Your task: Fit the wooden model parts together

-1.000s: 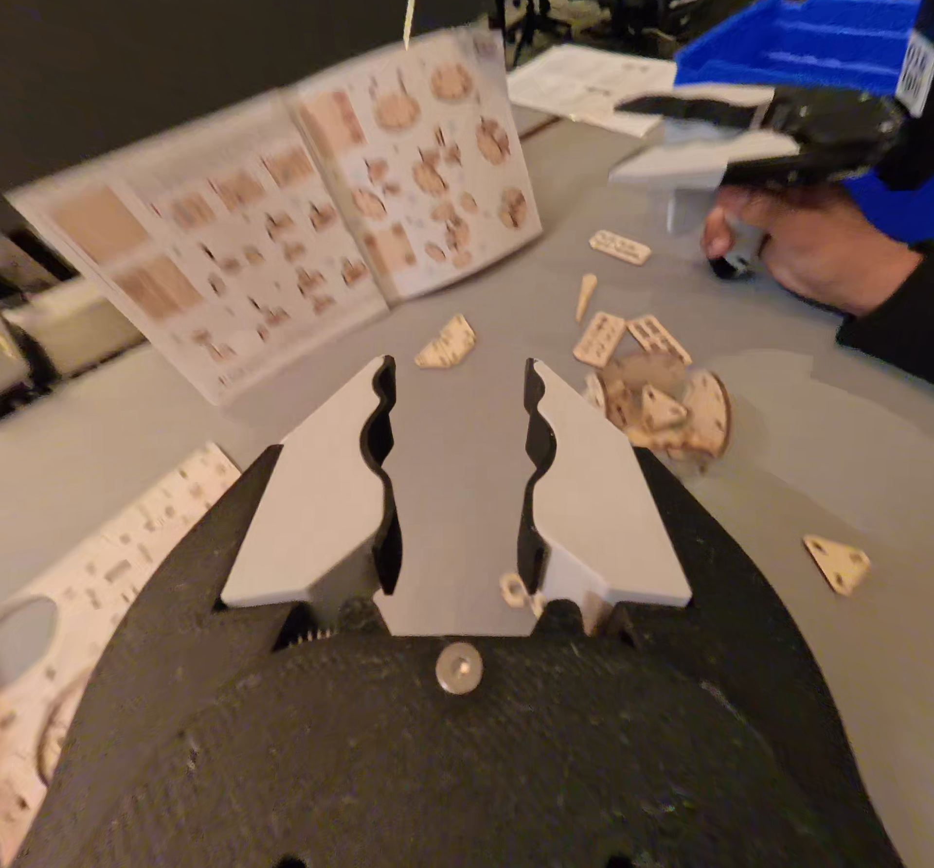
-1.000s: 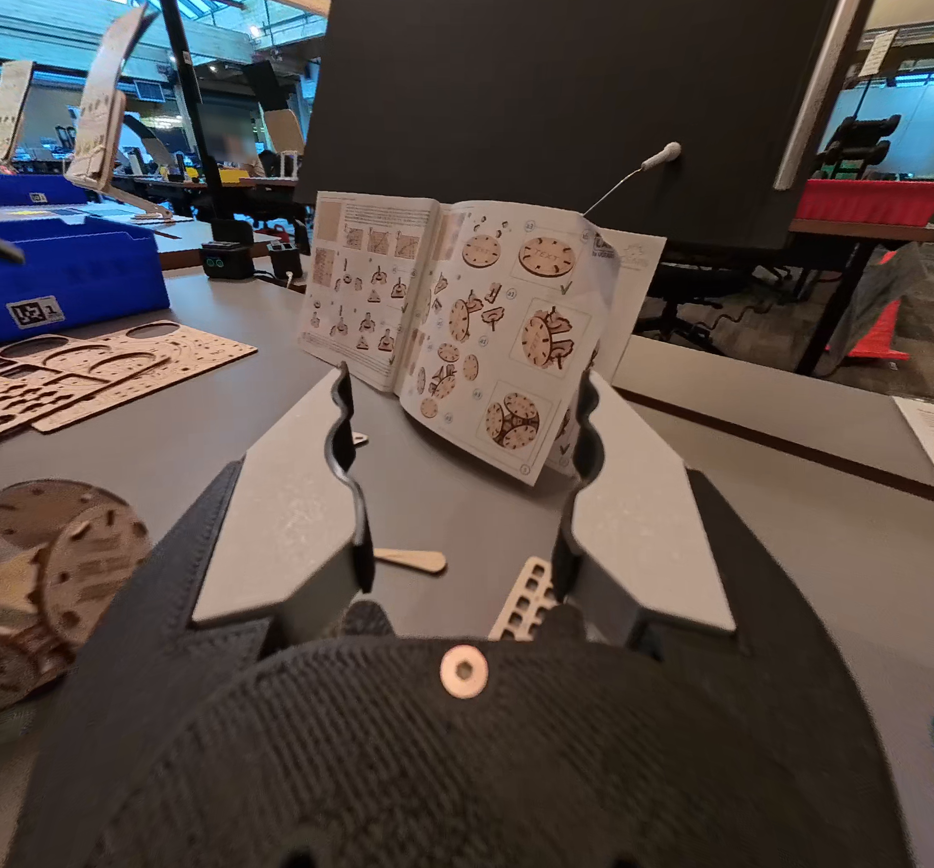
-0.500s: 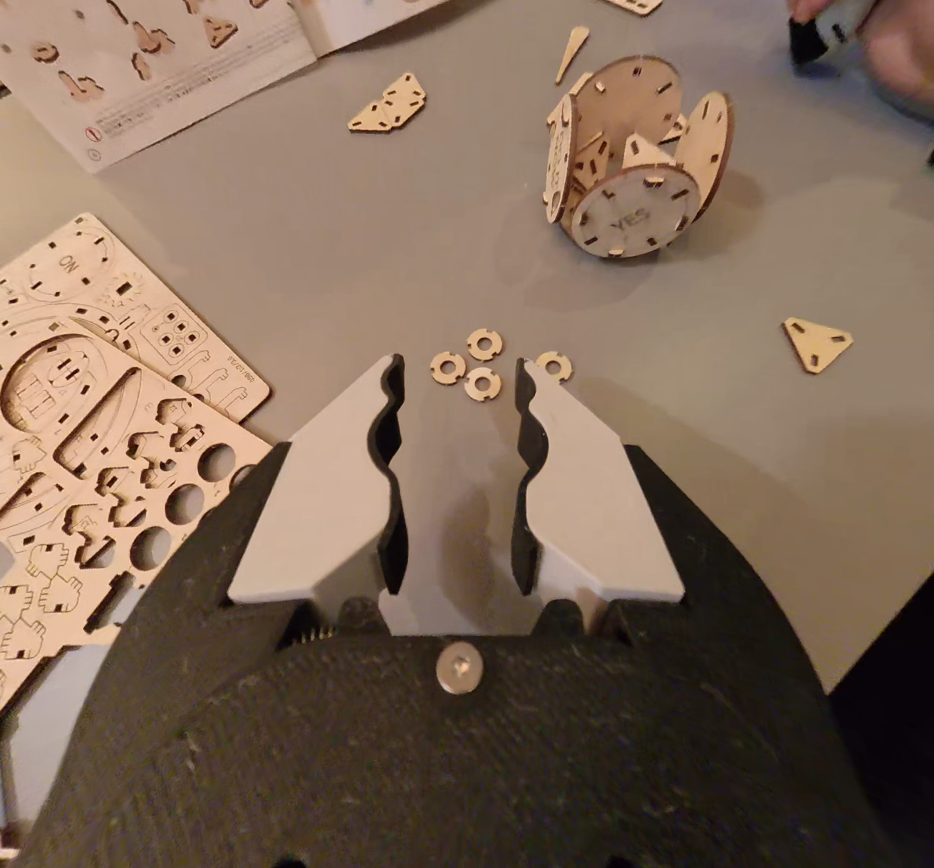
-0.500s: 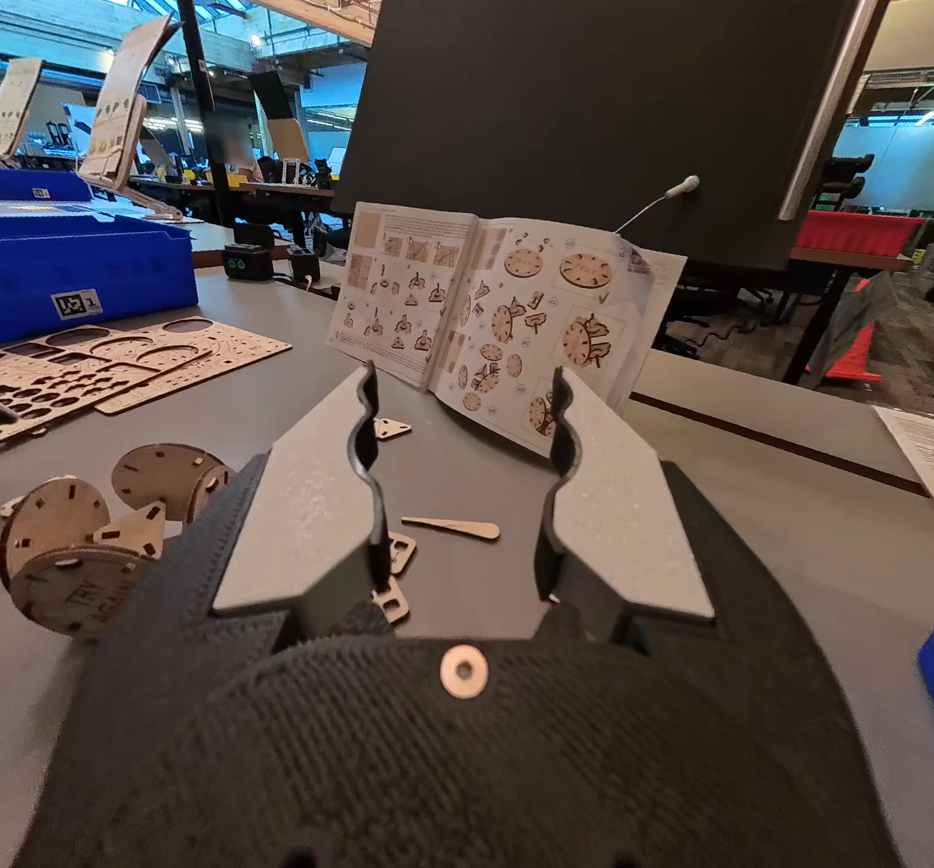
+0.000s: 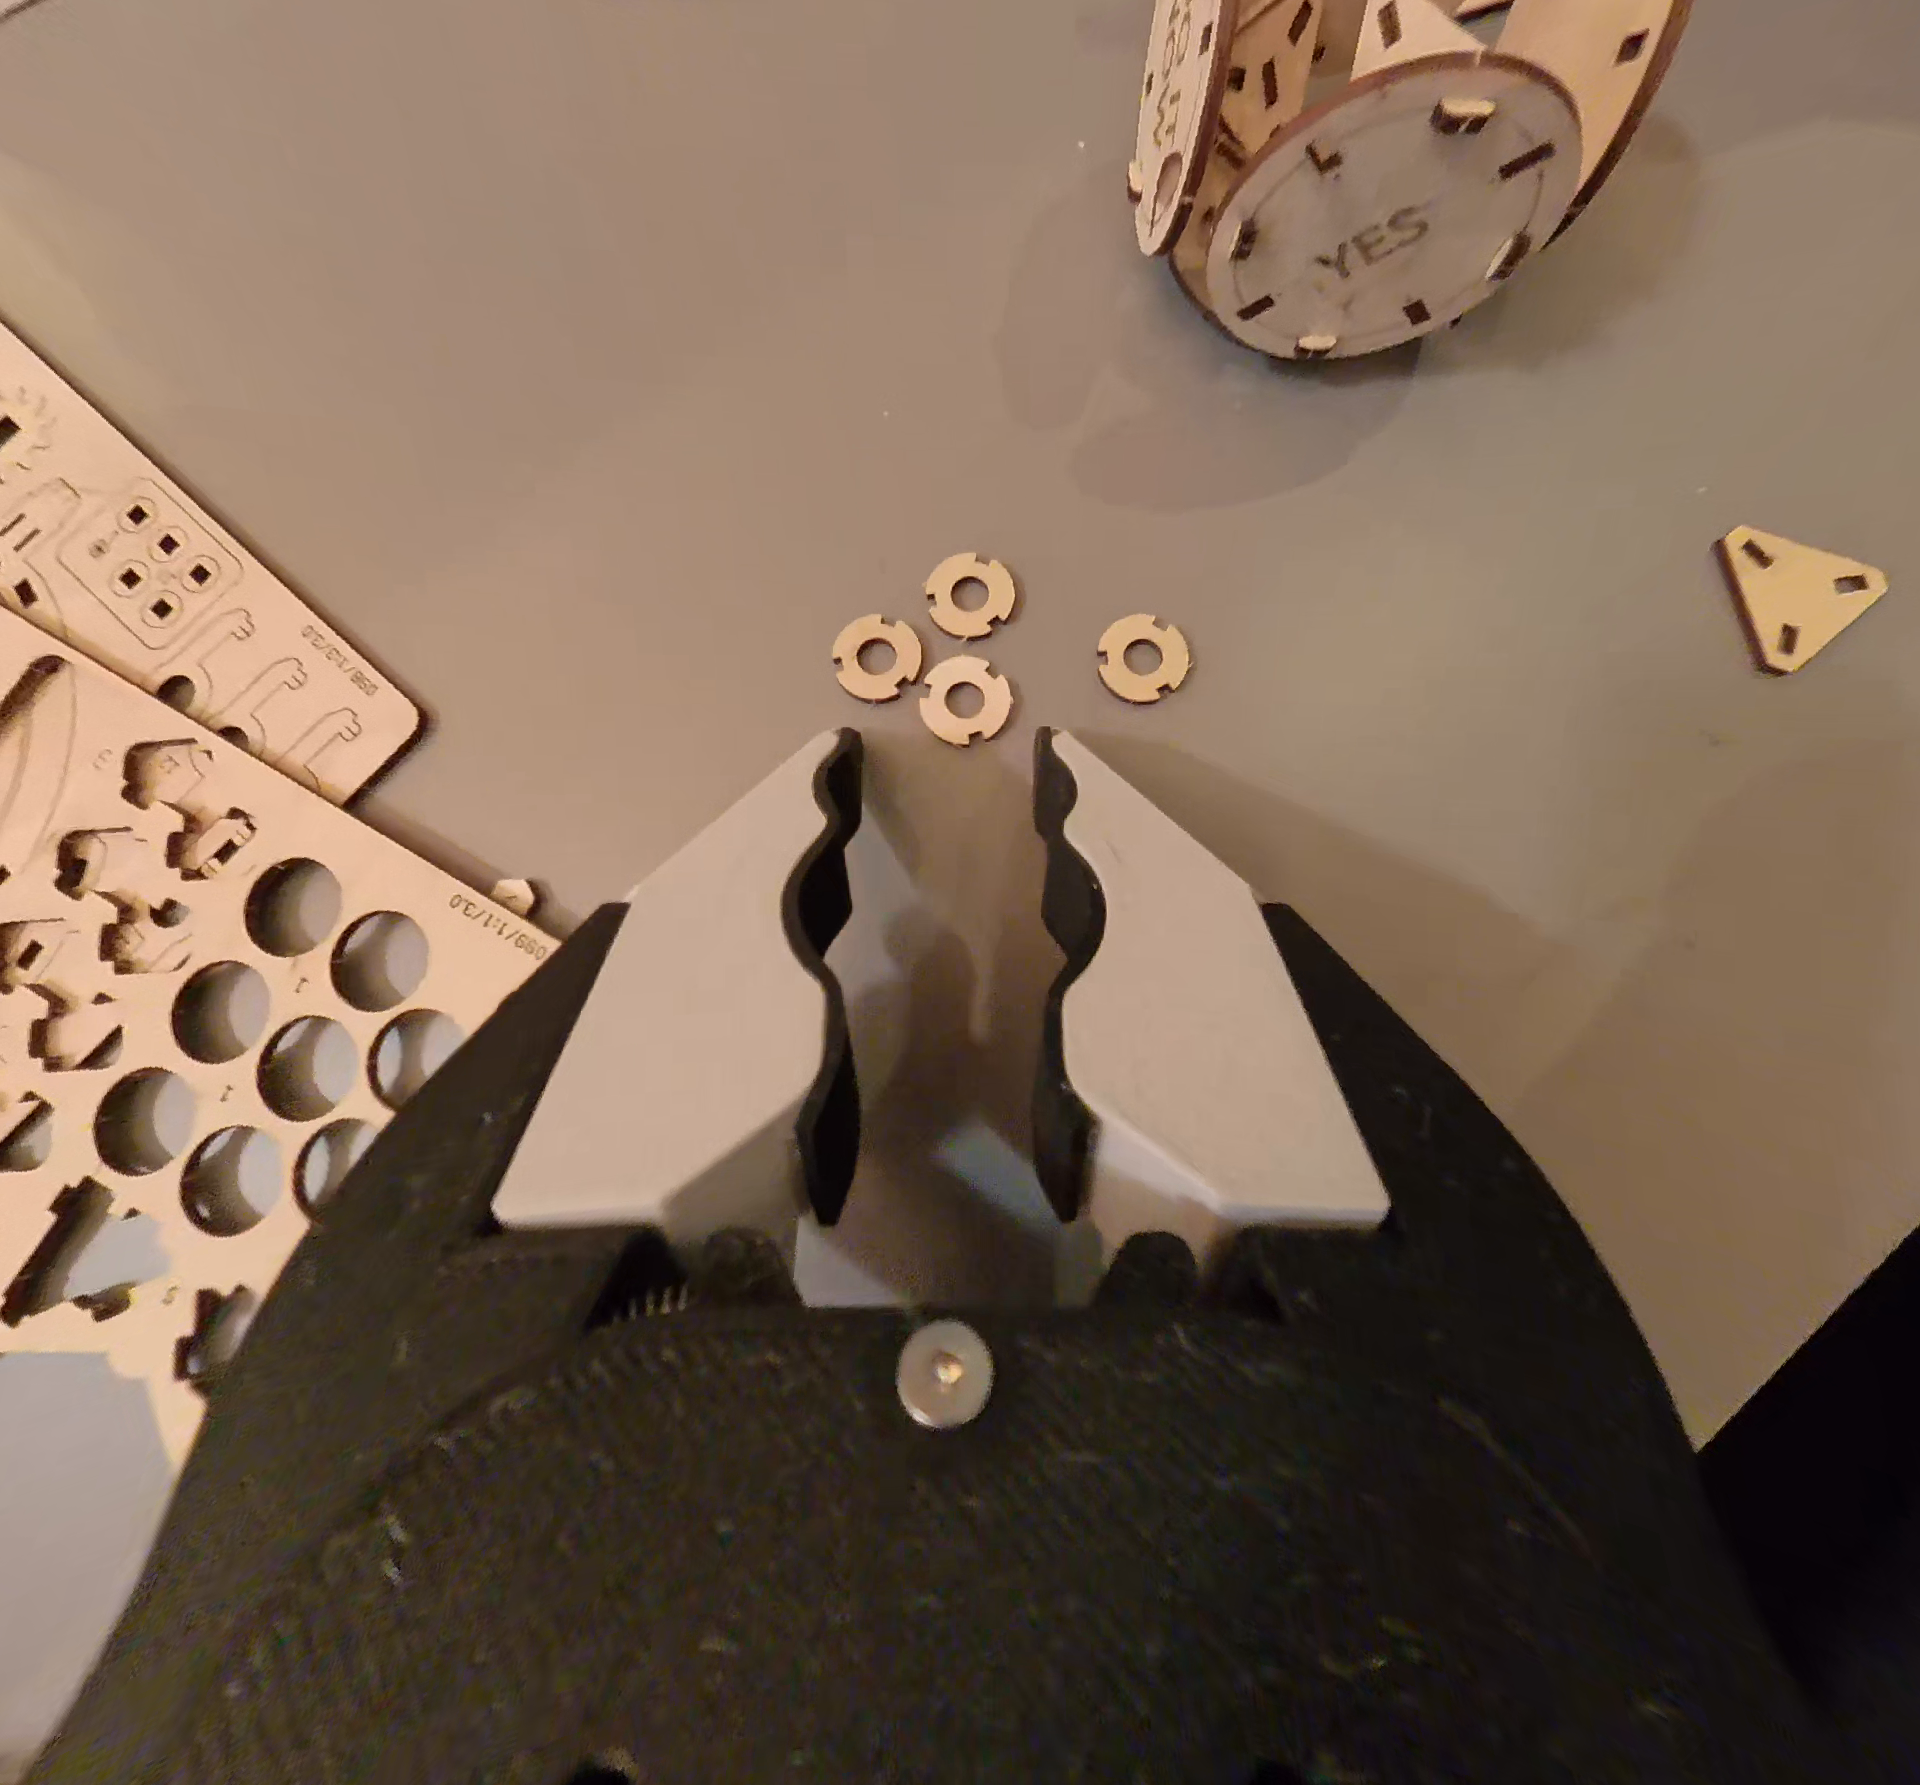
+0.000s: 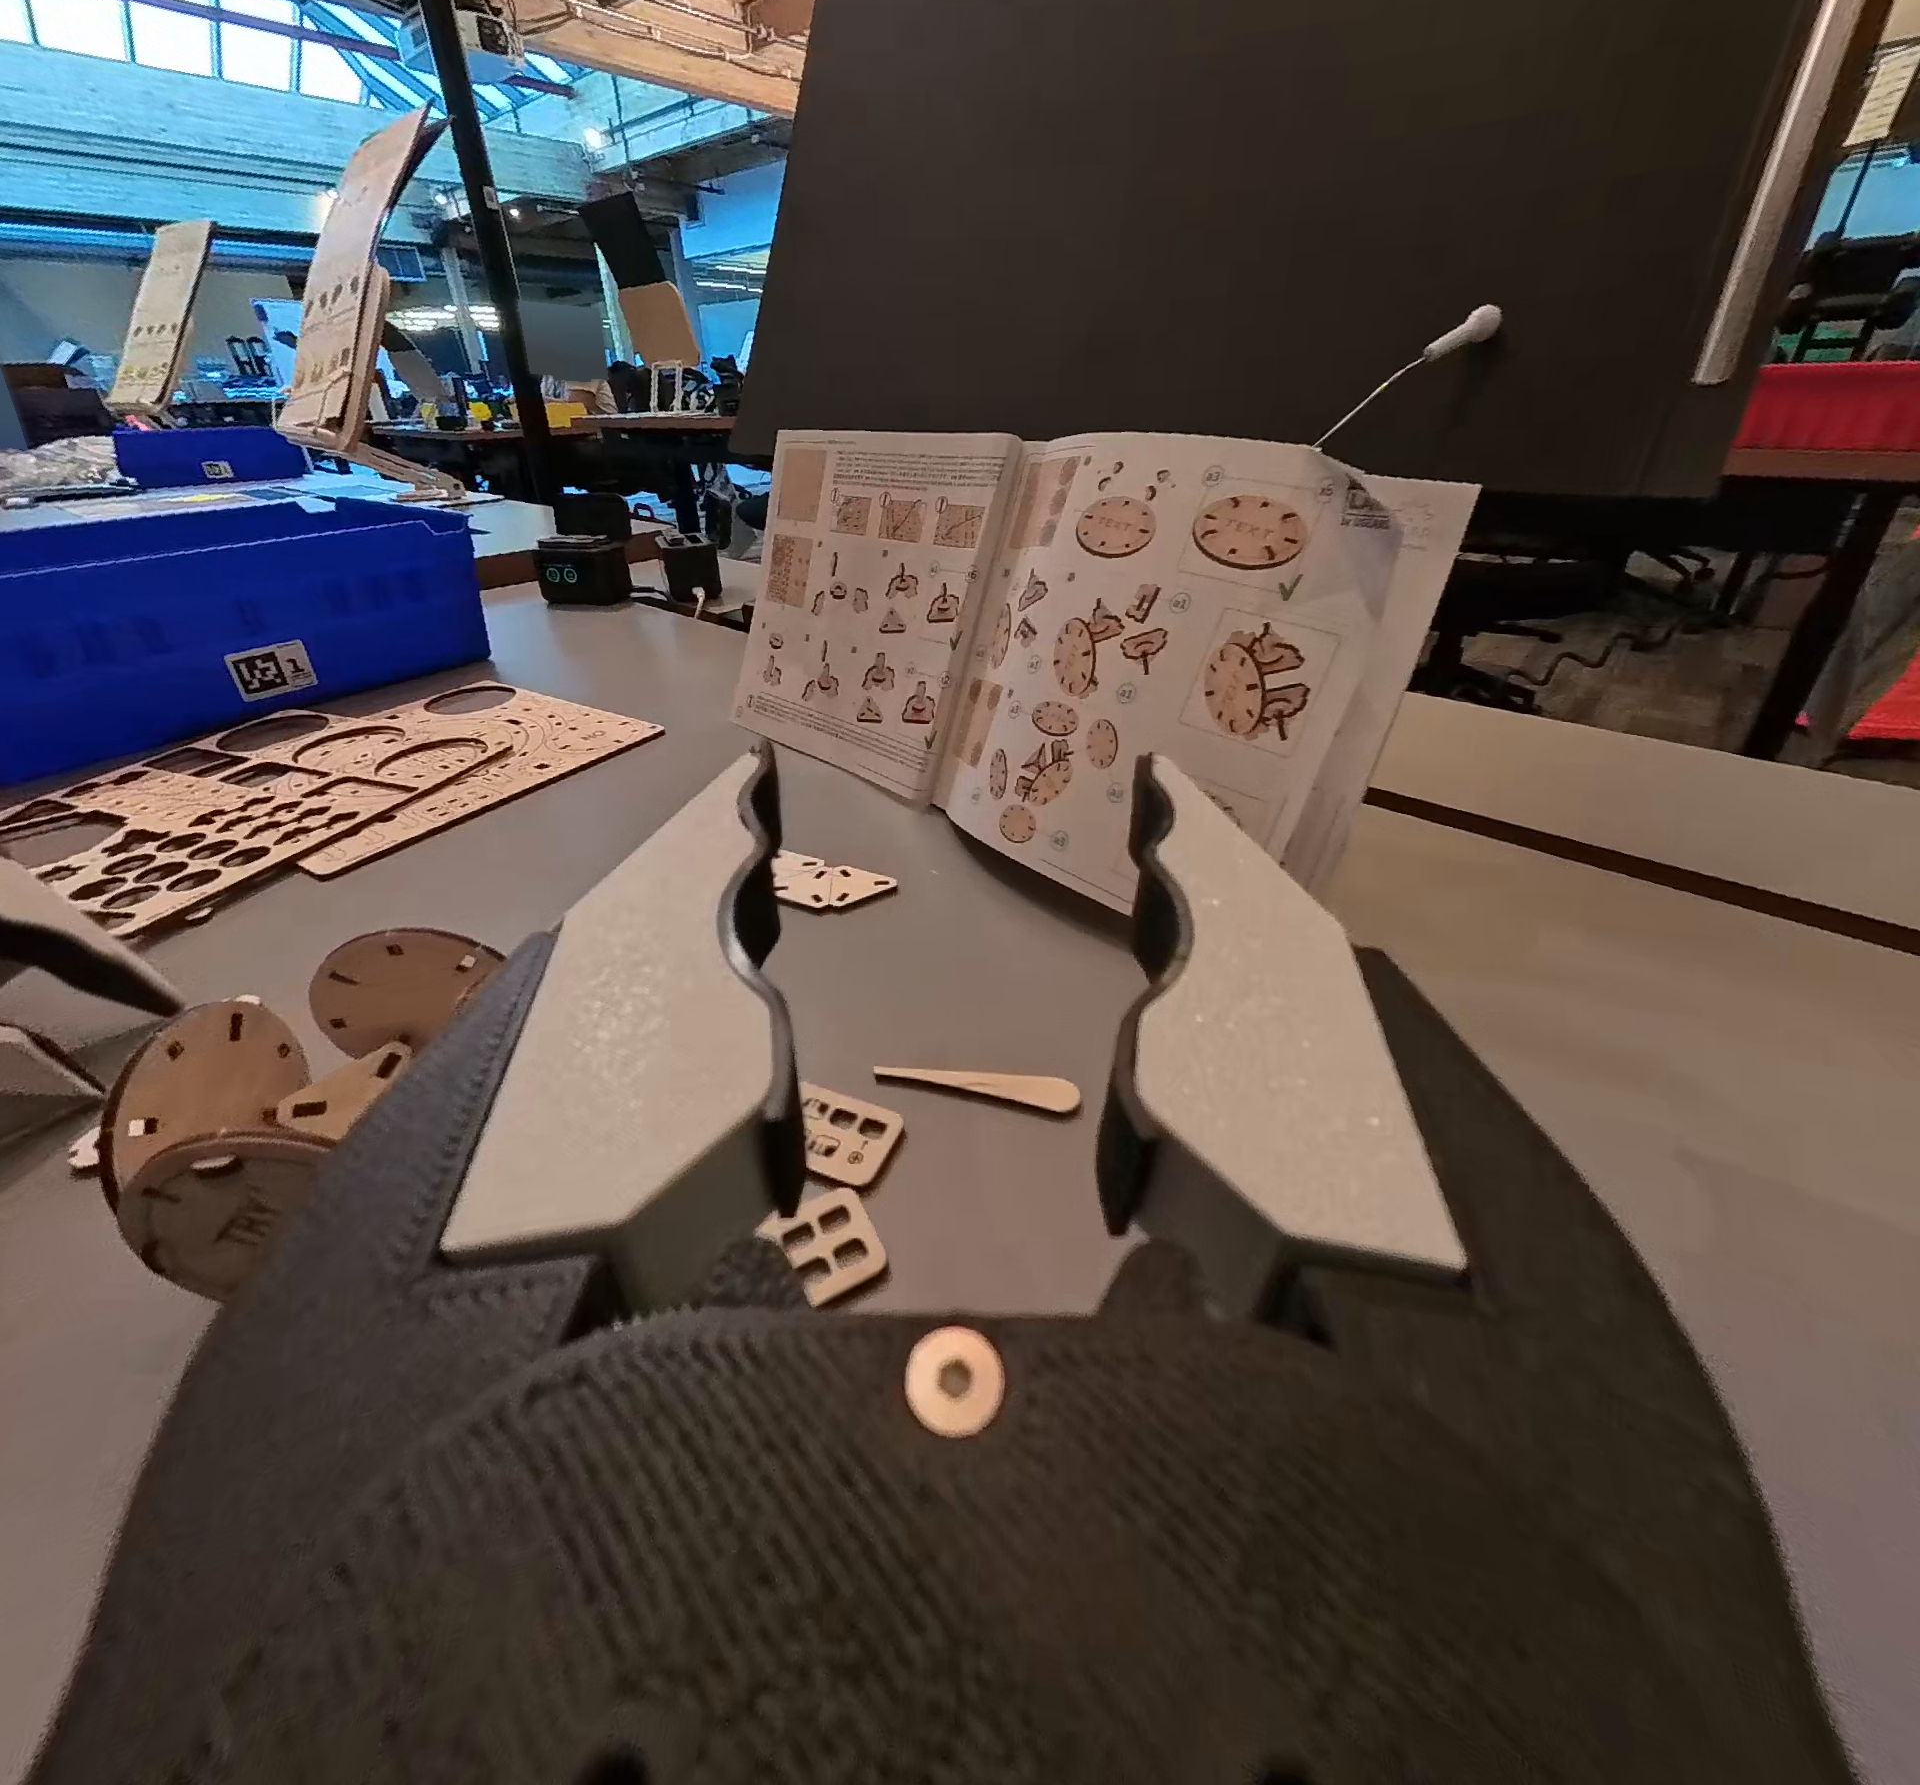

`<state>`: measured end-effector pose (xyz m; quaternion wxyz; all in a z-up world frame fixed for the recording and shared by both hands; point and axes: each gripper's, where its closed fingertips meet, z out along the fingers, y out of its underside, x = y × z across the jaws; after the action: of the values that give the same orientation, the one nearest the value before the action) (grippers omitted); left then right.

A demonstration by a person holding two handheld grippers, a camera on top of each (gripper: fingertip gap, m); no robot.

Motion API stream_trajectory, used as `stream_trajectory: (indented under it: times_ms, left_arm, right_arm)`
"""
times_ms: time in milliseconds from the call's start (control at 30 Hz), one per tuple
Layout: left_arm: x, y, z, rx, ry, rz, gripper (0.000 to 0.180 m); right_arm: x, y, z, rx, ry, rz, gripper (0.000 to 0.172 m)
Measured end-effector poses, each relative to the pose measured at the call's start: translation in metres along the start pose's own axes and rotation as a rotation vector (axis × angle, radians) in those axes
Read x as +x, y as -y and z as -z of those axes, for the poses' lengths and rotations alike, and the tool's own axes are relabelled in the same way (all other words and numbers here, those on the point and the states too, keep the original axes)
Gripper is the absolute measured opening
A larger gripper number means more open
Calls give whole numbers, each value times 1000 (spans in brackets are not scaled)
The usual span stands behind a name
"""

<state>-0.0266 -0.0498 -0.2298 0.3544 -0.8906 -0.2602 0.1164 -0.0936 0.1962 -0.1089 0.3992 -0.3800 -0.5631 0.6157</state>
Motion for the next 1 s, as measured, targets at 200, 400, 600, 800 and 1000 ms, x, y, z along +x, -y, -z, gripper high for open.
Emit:
stream_trajectory:
  times_ms: [200,400,600,800,1000]
  left_arm:
    - [7,2,-2,6,-44,23,22]
    - [14,2,-2,-2,-89,29,8]
    - [19,1,2,1,-105,28,10]
    - [13,5,7,37,-93,58,18]
    - [7,3,12,39,-74,63,20]
  right_arm:
    - [-5,0,-2,-3,21,2,67]
    - [-1,3,1,11,10,-3,67]
    - [1,6,2,25,12,-28,67]
    - [-1,4,1,20,20,-32,66]
    - [0,4,1,22,17,-37,65]
